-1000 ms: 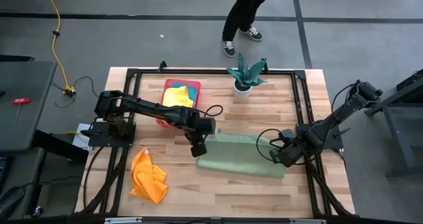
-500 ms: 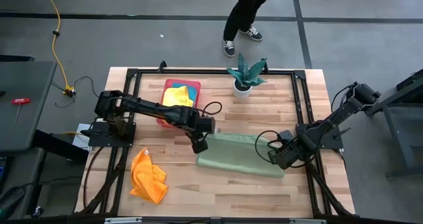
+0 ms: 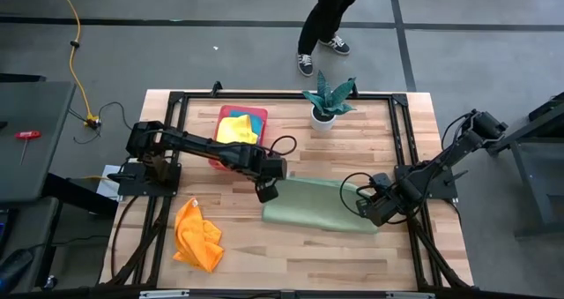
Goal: Fold microfiber towels
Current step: Fold the green microfiber towel
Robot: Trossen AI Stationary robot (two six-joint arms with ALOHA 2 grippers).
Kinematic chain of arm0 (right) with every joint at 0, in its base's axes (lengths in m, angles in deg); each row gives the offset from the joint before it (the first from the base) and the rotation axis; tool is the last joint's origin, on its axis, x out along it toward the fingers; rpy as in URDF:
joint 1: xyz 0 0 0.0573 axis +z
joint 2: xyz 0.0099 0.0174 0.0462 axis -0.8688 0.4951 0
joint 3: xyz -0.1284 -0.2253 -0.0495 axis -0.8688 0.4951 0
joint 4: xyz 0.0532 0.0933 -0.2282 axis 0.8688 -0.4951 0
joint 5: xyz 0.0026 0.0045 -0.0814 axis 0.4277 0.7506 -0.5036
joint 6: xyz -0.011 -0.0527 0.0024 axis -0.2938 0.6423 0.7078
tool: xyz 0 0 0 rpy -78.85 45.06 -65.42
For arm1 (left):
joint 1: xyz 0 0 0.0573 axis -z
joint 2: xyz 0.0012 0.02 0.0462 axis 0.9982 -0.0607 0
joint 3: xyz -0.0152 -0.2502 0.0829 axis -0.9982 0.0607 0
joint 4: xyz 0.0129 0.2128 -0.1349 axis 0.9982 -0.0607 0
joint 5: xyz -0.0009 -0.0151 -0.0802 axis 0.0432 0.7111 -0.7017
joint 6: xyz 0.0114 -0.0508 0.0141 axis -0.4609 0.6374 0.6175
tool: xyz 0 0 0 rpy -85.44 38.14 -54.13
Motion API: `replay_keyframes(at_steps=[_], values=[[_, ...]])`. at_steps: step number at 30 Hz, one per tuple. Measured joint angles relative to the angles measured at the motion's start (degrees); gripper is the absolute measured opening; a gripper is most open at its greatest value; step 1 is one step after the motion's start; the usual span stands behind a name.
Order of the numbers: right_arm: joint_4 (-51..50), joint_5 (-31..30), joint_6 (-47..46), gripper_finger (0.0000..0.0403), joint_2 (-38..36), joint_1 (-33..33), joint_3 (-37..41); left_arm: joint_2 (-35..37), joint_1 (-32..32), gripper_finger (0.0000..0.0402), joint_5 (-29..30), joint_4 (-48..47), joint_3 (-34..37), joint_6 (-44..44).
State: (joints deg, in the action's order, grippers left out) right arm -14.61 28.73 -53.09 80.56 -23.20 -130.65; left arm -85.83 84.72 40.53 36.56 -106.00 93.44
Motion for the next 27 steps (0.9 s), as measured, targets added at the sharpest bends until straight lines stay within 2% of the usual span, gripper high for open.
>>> replay_keyframes(at_steps=[16,20,27], values=[[-1.3,-1.7,-2.8,0.0005,0.0,0.0,0.0,0.0,-0.1,0.0,0.3,0.3,0.0,-0.9],[-1.8,-1.7,-4.6,0.0041,0.0,0.0,0.0,0.0,-0.1,0.0,0.5,0.3,0.0,-0.9],[-2.7,-0.8,-4.9,0.0144,0.0,0.0,0.0,0.0,-0.1,0.0,0.5,0.3,0.0,-0.9]])
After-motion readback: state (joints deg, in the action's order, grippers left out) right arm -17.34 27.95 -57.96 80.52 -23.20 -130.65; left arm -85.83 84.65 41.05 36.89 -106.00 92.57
